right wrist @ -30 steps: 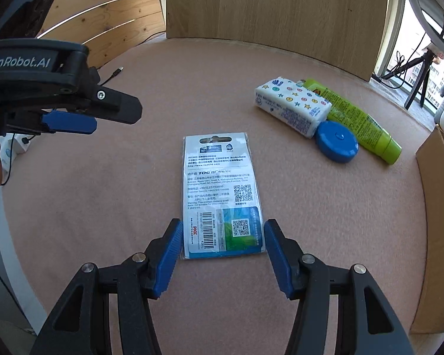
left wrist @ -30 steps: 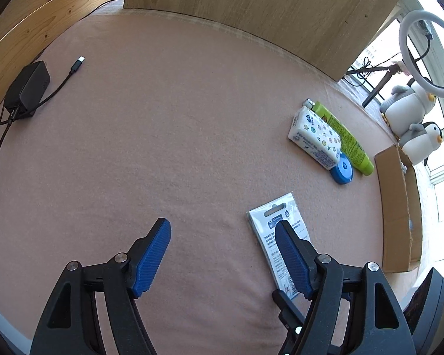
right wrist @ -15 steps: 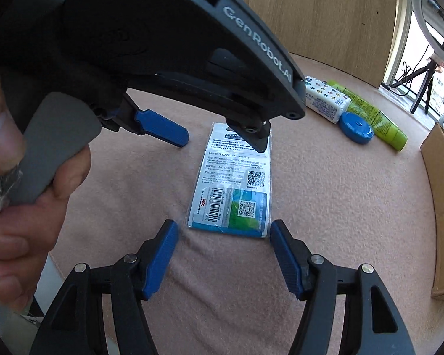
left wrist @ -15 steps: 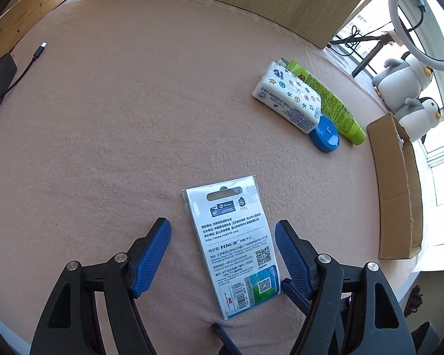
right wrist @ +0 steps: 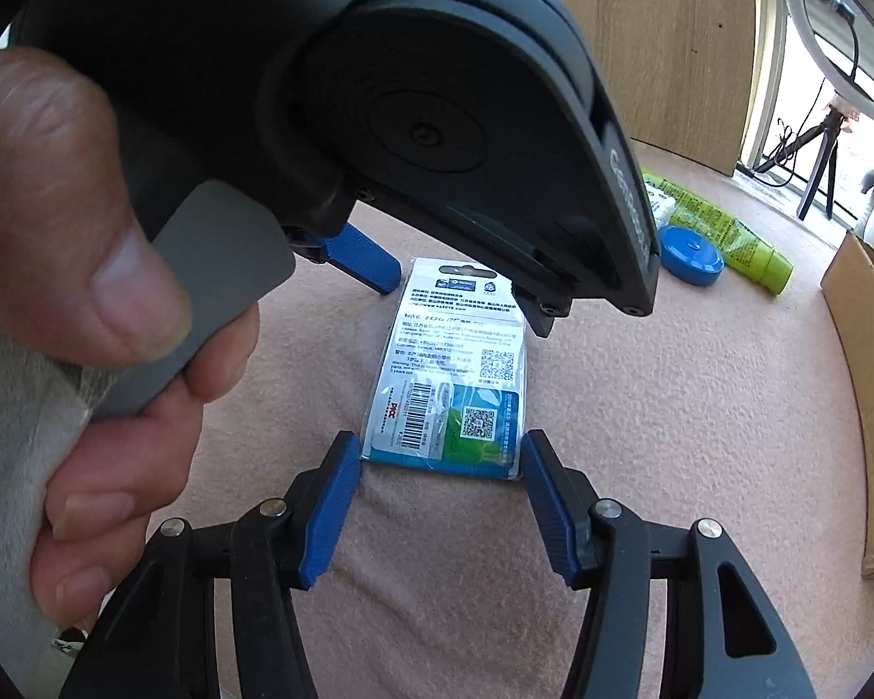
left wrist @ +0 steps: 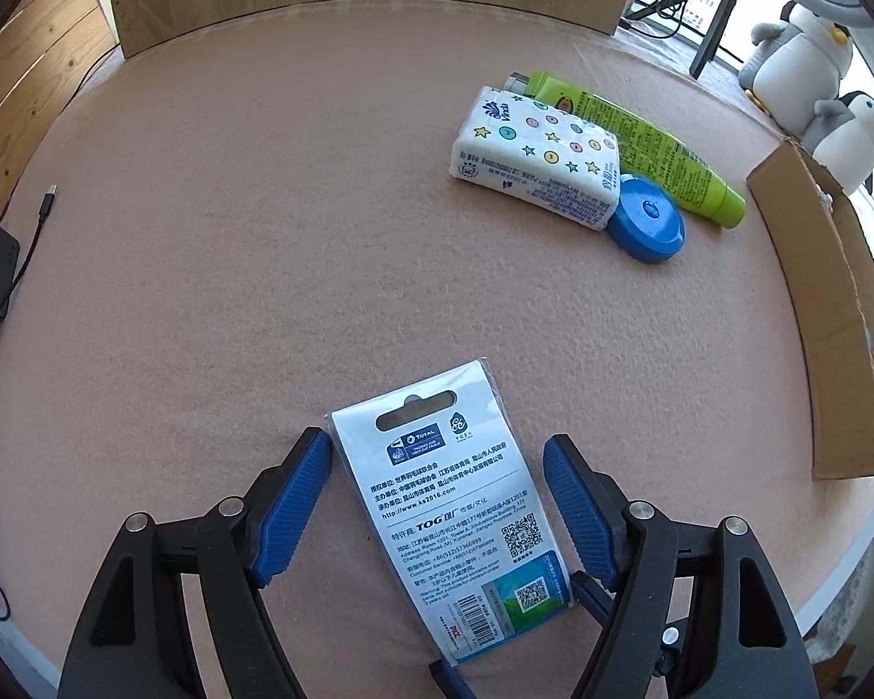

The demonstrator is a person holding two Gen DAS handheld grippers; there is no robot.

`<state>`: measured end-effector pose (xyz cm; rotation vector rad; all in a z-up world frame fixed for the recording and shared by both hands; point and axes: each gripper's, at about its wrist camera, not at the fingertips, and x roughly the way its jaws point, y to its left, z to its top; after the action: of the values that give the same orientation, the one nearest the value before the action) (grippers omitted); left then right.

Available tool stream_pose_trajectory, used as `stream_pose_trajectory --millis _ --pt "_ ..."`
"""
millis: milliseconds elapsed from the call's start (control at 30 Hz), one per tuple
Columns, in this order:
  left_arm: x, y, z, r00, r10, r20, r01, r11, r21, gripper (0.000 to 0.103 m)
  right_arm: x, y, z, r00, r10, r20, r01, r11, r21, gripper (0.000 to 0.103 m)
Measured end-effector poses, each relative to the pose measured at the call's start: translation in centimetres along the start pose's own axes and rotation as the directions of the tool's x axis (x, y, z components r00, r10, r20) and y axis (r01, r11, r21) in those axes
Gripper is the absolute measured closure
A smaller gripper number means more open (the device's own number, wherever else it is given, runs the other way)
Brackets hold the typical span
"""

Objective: Organize objects
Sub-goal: 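Lift the blister card and carry it toward the box with the right gripper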

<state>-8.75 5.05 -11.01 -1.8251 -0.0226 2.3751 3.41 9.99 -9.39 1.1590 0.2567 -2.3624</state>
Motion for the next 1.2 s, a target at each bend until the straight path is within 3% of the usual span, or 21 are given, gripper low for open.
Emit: stream_pose_trajectory --millis 33,233,600,933,1067,1200 --pt "0.0 -0.1 0.1 1.0 0.018 0.003 -0.018 1.0 0.011 0.031 0.0 -0.1 0.0 1.0 0.004 0.003 -0.004 1.0 0.003 0.051" --pt "-0.1 -0.9 0.3 0.999 0.041 0.003 -0.041 0.997 0.061 0.034 0.1 -0.6 0.2 1.0 0.014 0.011 -0.014 1.0 0.016 0.051" --pt "-1.3 -0.7 1.3 1.0 -0.009 -0.001 0.009 1.0 0.028 0.035 -0.2 -1.0 0.6 0.999 0.013 0.03 -0.013 1.0 0.025 0.052" --pt "-4.8 -1.9 2.7 0.996 -0.043 0.074 0.041 0.999 0.028 0.035 -1.7 -1.9 2.3 0.997 -0.01 0.076 0.009 1.0 0.012 0.052" --pt "-7.0 -0.4 2.0 0.993 -0.05 0.106 0.047 0.998 0.031 0.035 -2.5 -2.0 3.2 0.994 -0.024 0.103 0.024 1.0 0.001 0.052" --pt "-7.0 -0.8 2.2 0.991 -0.054 0.124 0.05 0.998 0.031 0.035 -3.6 -1.4 3.7 0.992 -0.034 0.123 0.035 0.999 -0.009 0.052"
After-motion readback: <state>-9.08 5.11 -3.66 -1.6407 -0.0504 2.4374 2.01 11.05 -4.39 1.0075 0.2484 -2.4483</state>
